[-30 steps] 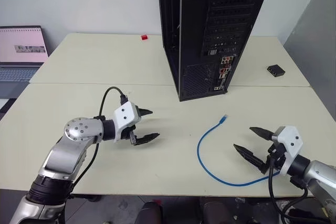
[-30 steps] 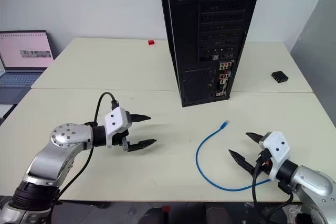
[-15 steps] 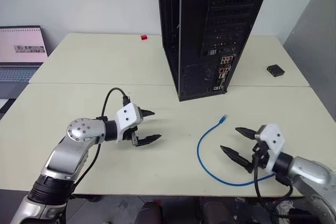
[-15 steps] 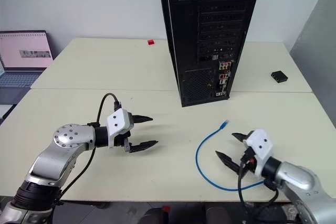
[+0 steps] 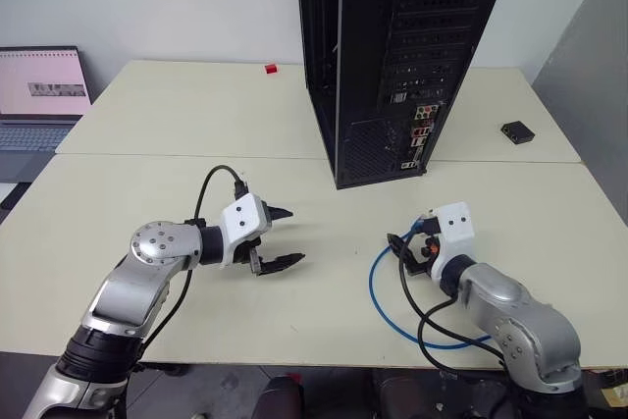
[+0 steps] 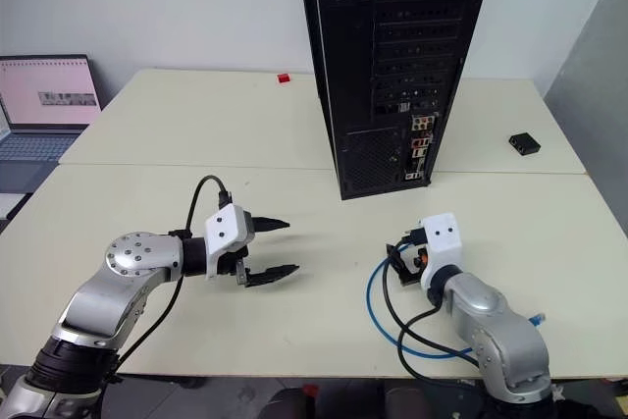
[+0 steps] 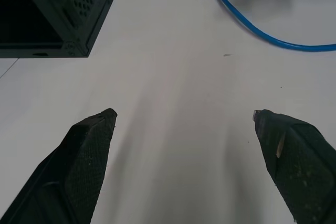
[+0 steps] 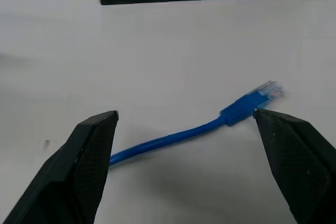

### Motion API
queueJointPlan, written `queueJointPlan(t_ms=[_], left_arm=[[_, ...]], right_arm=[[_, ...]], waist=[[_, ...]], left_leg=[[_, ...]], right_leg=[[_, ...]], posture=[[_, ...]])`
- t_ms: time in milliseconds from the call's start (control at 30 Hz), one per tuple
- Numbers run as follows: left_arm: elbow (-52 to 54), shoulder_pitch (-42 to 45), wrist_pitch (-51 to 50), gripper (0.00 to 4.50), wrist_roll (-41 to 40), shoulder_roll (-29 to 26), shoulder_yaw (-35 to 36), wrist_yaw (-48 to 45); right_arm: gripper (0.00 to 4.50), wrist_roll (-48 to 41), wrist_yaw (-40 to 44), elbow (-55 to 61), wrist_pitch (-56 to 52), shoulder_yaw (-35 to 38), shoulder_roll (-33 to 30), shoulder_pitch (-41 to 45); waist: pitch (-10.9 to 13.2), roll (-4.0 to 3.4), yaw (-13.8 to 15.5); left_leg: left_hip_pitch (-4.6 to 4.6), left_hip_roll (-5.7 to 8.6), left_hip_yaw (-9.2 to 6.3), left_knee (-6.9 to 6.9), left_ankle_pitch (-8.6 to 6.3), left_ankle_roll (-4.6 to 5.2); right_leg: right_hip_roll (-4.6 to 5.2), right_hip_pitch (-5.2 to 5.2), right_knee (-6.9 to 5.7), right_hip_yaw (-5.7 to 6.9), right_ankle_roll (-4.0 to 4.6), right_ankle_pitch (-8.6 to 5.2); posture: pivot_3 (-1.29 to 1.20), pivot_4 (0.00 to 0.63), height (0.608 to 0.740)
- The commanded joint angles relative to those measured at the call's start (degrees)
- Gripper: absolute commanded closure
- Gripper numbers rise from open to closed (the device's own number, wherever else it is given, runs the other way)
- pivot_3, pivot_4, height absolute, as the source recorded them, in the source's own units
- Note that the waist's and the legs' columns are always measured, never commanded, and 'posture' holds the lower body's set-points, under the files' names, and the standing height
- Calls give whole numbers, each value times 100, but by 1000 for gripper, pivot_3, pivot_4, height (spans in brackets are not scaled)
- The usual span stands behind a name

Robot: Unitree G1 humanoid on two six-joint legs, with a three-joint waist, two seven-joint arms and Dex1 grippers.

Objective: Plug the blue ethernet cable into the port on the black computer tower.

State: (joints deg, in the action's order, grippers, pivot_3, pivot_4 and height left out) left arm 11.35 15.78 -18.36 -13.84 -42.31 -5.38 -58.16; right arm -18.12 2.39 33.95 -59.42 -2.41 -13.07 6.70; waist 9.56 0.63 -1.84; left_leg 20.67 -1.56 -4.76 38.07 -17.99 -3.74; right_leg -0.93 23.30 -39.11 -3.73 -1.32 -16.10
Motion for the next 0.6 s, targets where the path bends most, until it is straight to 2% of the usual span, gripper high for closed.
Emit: queueJointPlan(t_ms=[33, 267, 567, 600], left_arm=[[147, 108, 34, 66, -51, 11, 26, -22], [116, 240, -22, 66, -115, 59, -22, -64], [-4, 632, 75, 66, -103, 163, -298, -364], [-25, 681, 100, 0, -88, 192, -348, -386]], right_arm=[[149, 270, -388, 113, -154, -49, 227, 130], [149, 593, -884, -396, -59, -58, 999, 331], [149, 829, -1170, -858, -148, 196, 1598, 551], [515, 857, -1181, -873, -163, 200, 1621, 557]], waist=[[0, 0, -1], [0, -1, -19], [-2, 3, -38], [-3, 4, -39]], left_leg=[[1, 0, 0, 0, 0, 0], [-1, -1, 0, -1, 0, 0], [0, 0, -1, -1, 0, 0], [-1, 0, -1, -1, 0, 1]], right_leg=[[1, 1, 1, 0, 0, 0], [-1, 2, -2, 1, 0, 0], [0, 3, -1, 2, -1, 1], [0, 2, -2, 2, -1, 1]], posture=[[0, 150, 740], [0, 150, 740], [0, 150, 740], [0, 150, 740]])
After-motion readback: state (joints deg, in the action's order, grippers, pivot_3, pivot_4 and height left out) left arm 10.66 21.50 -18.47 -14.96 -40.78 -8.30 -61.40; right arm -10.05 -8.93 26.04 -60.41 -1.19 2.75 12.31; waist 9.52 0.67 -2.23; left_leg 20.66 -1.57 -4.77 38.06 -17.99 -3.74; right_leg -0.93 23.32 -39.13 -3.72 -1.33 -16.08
